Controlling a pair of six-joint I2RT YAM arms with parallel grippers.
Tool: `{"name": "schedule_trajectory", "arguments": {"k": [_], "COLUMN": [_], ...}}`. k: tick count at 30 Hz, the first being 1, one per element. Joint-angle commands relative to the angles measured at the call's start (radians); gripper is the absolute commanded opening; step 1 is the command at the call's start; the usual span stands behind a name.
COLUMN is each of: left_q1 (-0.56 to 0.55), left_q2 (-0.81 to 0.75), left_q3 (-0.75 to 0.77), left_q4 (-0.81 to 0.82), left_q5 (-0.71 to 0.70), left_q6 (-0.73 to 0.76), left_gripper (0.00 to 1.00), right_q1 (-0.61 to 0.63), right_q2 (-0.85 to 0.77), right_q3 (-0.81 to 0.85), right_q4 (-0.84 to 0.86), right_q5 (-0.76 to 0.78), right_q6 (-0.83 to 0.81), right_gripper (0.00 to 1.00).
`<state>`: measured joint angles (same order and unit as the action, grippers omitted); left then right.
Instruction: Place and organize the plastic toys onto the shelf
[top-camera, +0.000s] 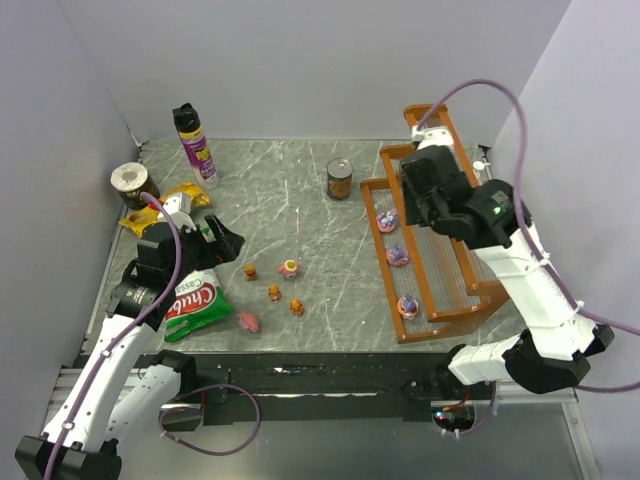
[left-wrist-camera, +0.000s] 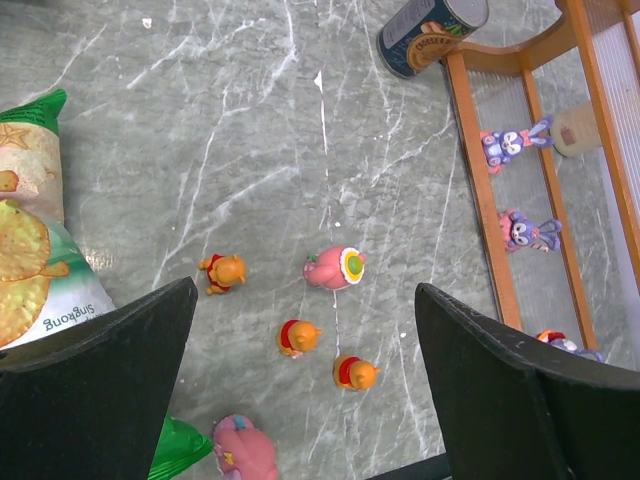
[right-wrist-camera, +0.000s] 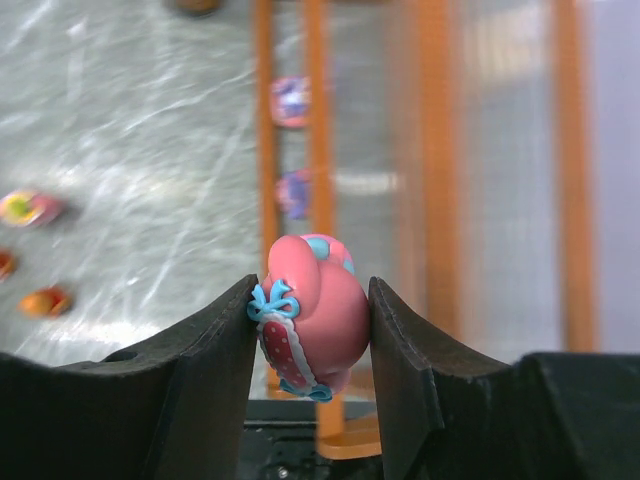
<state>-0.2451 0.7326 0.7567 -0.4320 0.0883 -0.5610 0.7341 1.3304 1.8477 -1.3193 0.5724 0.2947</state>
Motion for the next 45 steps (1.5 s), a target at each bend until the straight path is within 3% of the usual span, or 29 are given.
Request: {"name": "schedule_trajectory", "arguments": {"k": [1,8,20,31,45], "left_q1": [0.006,0.012,0.012,0.012,0.012], "left_q2": [-0.007,0.002,0.016,0.021,0.031], "left_q3": [0.004,0.003,0.0,-0.002,-0.002], "left_q4": [0.016,0.024,0.033,0.03,0.029], "left_q5": [0.018,0.05,0.114,0.122,0.116], "left_q6": [0.015,0.018,0.023,0.027,0.024], "left_gripper": [0.96,0.96,0.96,0.96,0.96], "right_q1": [-0.102,-0.205,-0.291,-0.308,-0.329], "right_q2": [-0.03,-0.106,-0.189,-0.243,-0.296], "right_q3": [0.07,0.059,-0.142,-0.214,-0.272], "right_q4": [-0.105,-0.167,-0.178,-0.202,-0.159], "right_q5": [0.021,-0.032,-0.114,-0.029,-0.08], "right_q6": [-0.046,-0.06,-0.057,-0.045,-0.117], "right_gripper": [0.0,0.0,0.0,0.0,0.14]}}
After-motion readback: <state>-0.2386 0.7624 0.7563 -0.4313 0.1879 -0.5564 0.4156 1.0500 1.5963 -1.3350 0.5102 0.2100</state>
